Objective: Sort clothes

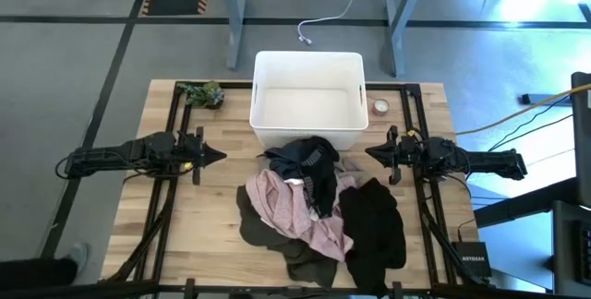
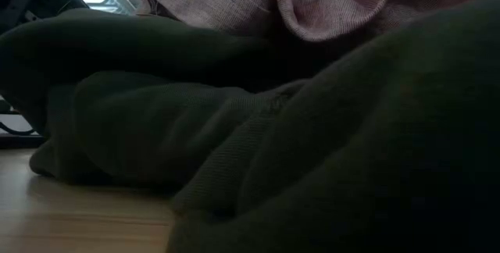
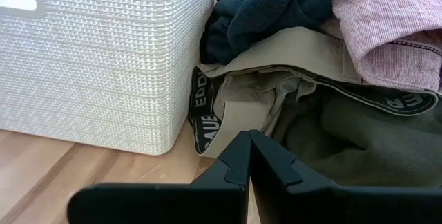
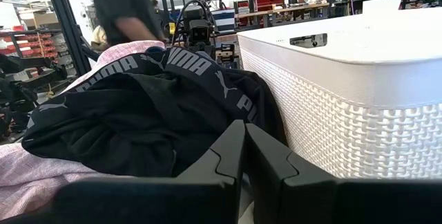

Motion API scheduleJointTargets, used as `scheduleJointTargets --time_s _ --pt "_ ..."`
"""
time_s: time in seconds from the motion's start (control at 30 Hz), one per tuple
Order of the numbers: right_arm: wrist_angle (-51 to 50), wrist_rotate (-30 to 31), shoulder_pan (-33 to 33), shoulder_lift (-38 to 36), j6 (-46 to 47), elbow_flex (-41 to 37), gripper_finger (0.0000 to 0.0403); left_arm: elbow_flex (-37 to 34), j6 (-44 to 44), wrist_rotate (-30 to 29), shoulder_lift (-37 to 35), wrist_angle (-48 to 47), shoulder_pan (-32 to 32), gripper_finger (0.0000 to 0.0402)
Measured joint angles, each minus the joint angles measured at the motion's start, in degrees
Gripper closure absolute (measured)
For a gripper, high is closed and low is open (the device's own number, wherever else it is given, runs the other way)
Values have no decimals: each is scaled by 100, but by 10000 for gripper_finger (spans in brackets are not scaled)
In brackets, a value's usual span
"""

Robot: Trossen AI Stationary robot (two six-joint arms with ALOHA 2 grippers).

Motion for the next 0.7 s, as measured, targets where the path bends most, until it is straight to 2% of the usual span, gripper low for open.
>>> scheduleJointTargets --time_s 0.3,0.4,0.47,0.57,0.7 --pt "3 0 1 -1 0 0 372 1 16 -1 -2 1 -1 400" --pt "140 142 2 0 284 1 372 -13 698 -174 1 132 1 400" --pt "256 157 2 0 798 0 372 -48 1301 -233 1 565 1 400" --pt "503 157 0 0 1307 2 372 -39 1632 -235 -4 1661 0 400" --pt "887 380 0 0 1194 0 372 -29 1823 -237 1 2896 -1 400"
